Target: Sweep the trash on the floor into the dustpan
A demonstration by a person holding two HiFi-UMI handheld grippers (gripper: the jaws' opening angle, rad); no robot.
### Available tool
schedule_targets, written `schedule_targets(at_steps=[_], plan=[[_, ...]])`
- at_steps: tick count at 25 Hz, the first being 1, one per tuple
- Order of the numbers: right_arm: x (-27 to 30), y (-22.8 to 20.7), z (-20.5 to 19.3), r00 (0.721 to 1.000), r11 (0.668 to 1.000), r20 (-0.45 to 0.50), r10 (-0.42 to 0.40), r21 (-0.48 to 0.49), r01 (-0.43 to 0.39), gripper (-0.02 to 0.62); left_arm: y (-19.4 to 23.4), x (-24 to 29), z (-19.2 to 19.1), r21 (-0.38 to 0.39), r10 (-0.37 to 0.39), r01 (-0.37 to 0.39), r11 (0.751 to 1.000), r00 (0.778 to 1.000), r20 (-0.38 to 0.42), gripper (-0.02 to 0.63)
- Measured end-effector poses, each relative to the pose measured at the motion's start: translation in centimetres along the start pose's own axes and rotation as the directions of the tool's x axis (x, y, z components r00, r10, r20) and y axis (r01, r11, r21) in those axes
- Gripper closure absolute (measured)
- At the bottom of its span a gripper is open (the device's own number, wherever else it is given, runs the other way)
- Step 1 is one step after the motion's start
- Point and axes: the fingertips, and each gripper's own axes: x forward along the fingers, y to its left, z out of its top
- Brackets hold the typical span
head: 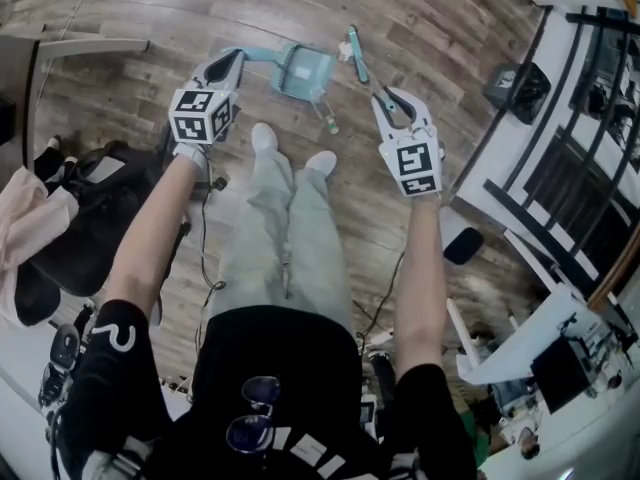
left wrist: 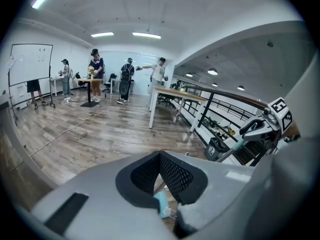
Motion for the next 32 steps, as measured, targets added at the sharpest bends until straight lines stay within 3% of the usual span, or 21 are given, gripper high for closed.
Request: schedule_targets(at_steps=[9, 17, 23, 32], plan=[[-1.6, 3.4, -1.1, 0.996, 0.996, -0.006, 0.086, 0.038, -0.085, 0.520, 0.0, -0.2, -0.1, -0.011, 0.011, -0.010, 1.000, 0.999, 0.031, 0.607], [-2.7, 3.7, 0.5, 0.988, 0.967, 0.129, 0.087, 0.227, -0.115, 0.515, -0.1, -0.3, -0.1, -0.012, 0.008, -0.008, 1.000, 0.999, 0.038, 0.607], [-3.0, 4.4, 1.4, 0.977, 0.946, 0.196, 0.084, 0.294, -0.141, 0.515, 0.0, -0.4, -0.1, -0.012, 0.001, 0.000, 1.000, 0.999, 0.044, 0.607], [-5.1, 0.5, 0.0, 0.981, 0.949, 0.160, -0.109, 0.311, 0.055, 0.531, 0.1, -0.3, -0.2, 0.019, -0.011, 0.010, 1.000, 0.999, 0.032, 0.607]])
